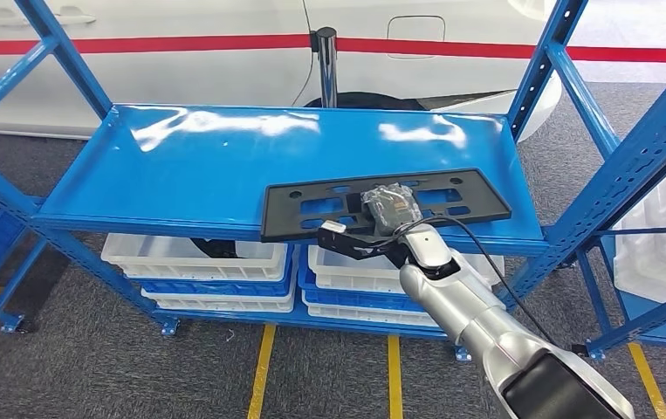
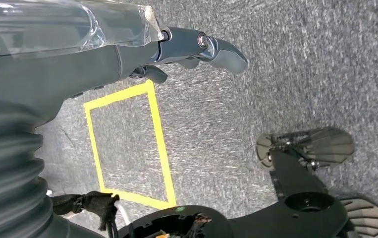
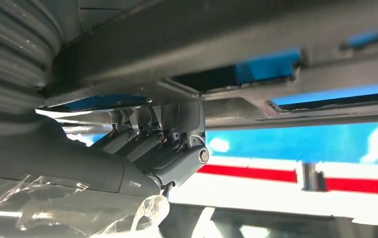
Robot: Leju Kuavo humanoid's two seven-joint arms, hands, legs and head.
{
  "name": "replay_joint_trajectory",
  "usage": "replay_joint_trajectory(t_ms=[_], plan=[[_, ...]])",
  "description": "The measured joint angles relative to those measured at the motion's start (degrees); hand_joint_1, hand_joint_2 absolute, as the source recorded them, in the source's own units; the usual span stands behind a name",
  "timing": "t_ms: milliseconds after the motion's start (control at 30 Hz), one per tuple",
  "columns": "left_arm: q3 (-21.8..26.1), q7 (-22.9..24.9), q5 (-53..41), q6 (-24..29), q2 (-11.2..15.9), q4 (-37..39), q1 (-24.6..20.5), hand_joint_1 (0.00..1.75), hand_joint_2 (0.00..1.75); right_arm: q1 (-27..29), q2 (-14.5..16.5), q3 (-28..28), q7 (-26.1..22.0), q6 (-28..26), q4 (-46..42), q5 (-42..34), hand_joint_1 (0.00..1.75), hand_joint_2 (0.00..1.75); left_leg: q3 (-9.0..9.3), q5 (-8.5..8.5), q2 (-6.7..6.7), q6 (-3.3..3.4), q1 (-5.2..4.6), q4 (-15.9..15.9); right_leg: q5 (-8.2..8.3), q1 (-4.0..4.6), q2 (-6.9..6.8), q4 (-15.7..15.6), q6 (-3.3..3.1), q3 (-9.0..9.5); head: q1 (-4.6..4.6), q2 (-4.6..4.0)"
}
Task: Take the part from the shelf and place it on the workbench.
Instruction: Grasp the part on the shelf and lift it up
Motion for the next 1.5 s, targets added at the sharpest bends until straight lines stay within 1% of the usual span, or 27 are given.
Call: replay_joint_trajectory(t_ms=[167,267,533,833,967,1067,1167,1233,1267,1300,1333,1367,1400,1433,1467,1500], plan=[[0.00,-0.37,-0.54,-1.28,-0.02,0.00,0.04,0.00,1.75,0.38,-1.55,0.00,2.30,-5.35,-2.05,8.20,1.75,1.75,-0.04,0.00,0.07,0.01,-0.01,0.03,0.02,-0.01,0.04,0.00,0.01,-0.06,0.00,-0.01],[0.00,-1.47,-0.81,-1.69,-0.02,0.00,-0.07,0.00,1.75,0.88,-2.57,0.00,2.56,-6.72,-4.66,11.60,1.75,1.75,-0.05,0.00,0.09,0.01,0.00,0.03,0.02,-0.01,0.06,0.00,0.01,-0.11,0.00,-0.01],[0.00,-2.48,-0.97,-3.93,0.02,0.00,-0.10,0.00,1.75,1.96,-5.48,0.00,2.58,-6.16,-12.39,14.93,1.75,1.75,-0.11,0.00,0.09,0.01,0.01,0.01,0.02,0.00,0.05,0.00,0.01,-0.16,0.00,-0.01],[0.00,-3.23,-0.67,-6.19,0.18,0.00,-0.11,0.00,1.75,2.75,-7.50,0.00,2.24,-5.19,-18.76,15.94,1.75,1.75,-0.12,-0.01,0.09,0.01,0.00,0.03,0.02,-0.01,0.05,0.00,0.01,-0.16,0.00,0.00],[0.00,-3.23,-0.80,-6.20,0.25,0.00,-0.16,0.00,1.75,2.88,-8.01,0.00,1.82,-4.77,-20.88,14.65,1.75,1.75,-0.27,-0.24,0.09,0.35,-0.07,0.36,0.01,-0.14,0.04,-0.03,0.07,-0.18,0.01,0.00],[0.00,-3.23,-0.98,-6.20,0.26,0.00,-0.27,0.00,1.75,3.02,-8.22,0.00,1.48,-4.74,-21.66,13.78,1.75,1.75,-0.44,-0.38,0.09,0.59,-0.08,0.68,0.05,-0.15,0.04,-0.03,0.23,-0.19,0.00,0.00],[0.00,-3.24,-1.20,-6.20,0.26,0.00,-0.42,0.00,1.75,3.06,-8.28,-0.01,1.48,-4.75,-22.04,13.64,1.75,1.75,-0.62,-0.44,0.09,0.98,-0.22,0.91,0.18,-0.27,0.04,-0.14,0.65,-0.16,0.01,0.00],[0.00,-3.24,-1.31,-6.20,0.26,0.00,-0.55,0.00,1.75,3.05,-8.33,-0.05,1.55,-4.76,-22.37,13.64,1.75,1.75,-0.32,-0.05,0.14,1.51,-0.02,0.37,-0.05,-0.27,-0.02,0.04,1.12,-0.21,0.01,0.00],[0.00,-3.25,-1.34,-6.20,0.25,0.00,-0.62,0.00,1.75,3.03,-8.37,-0.08,1.58,-4.76,-22.54,13.64,1.75,1.75,-0.13,0.22,0.23,1.81,0.15,0.09,-0.85,-0.24,-0.08,1.03,1.33,-0.61,0.01,-0.01],[0.00,-3.25,-1.38,-6.20,0.25,0.00,-0.68,0.00,1.75,3.02,-8.43,-0.10,1.59,-4.76,-22.68,13.64,1.75,1.75,0.07,0.46,0.33,2.03,0.36,-0.16,-2.40,-0.21,-0.13,3.35,1.51,-1.59,0.01,-0.01],[0.00,-3.26,-1.39,-6.20,0.25,0.00,-0.73,0.00,1.75,3.05,-8.50,-0.11,1.59,-4.76,-22.78,13.64,1.75,1.75,0.12,0.55,0.42,2.13,0.39,-0.18,-4.54,-0.28,-0.18,7.13,1.68,-3.24,0.01,-0.01],[0.00,-3.26,-1.40,-6.20,0.26,0.00,-0.74,0.00,1.75,3.11,-8.60,-0.10,1.59,-4.75,-22.85,13.64,1.75,1.75,0.09,0.61,0.48,2.21,0.44,-0.13,-6.73,-0.32,-0.19,11.57,1.86,-5.26,0.02,-0.01],[0.00,-3.26,-1.40,-6.20,0.26,0.00,-0.74,0.00,1.75,3.25,-8.72,-0.10,1.60,-4.71,-22.88,13.63,1.75,1.75,0.07,0.60,0.47,2.21,0.47,-0.11,-8.26,-0.43,-0.20,15.51,2.07,-7.08,0.02,-0.01],[0.00,-3.26,-1.41,-6.21,0.25,0.00,-0.72,0.00,1.75,3.42,-8.88,-0.09,1.62,-4.66,-22.89,13.63,1.75,1.75,0.04,0.58,0.46,2.18,0.55,-0.07,-8.66,-0.58,-0.22,17.81,2.29,-8.15,0.02,-0.01],[0.00,-3.26,-1.42,-6.23,0.23,0.00,-0.71,0.00,1.75,3.59,-9.03,-0.08,1.64,-4.60,-22.90,13.62,1.75,1.75,0.03,0.54,0.45,2.11,0.68,-0.02,-7.78,-0.76,-0.26,17.61,2.50,-8.04,0.02,-0.01],[0.00,-3.26,-1.44,-6.27,0.21,0.00,-0.71,0.00,1.75,3.72,-9.13,-0.07,1.65,-4.52,-22.90,13.60,1.75,1.75,0.04,0.46,0.43,1.95,0.88,0.06,-6.00,-0.96,-0.32,15.15,2.72,-6.82,0.02,-0.01]])
